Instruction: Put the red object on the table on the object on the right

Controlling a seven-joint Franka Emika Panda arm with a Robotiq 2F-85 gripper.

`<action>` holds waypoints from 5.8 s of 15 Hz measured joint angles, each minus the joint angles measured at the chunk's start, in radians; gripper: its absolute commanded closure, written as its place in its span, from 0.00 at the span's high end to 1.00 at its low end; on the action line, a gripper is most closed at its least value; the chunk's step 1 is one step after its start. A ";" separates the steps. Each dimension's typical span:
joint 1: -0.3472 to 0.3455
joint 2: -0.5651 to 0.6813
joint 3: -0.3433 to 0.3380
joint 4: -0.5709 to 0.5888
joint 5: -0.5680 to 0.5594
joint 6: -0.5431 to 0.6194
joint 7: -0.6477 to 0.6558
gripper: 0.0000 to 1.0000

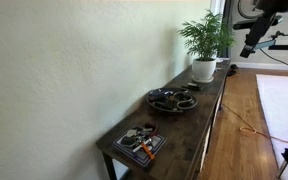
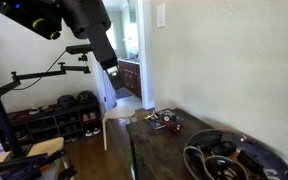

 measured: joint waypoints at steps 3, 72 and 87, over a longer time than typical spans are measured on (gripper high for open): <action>0.000 0.007 0.000 -0.018 0.000 -0.003 0.000 1.00; 0.208 1.166 0.017 0.779 0.059 0.151 0.083 1.00; 0.225 1.395 0.016 0.973 0.106 0.159 0.096 1.00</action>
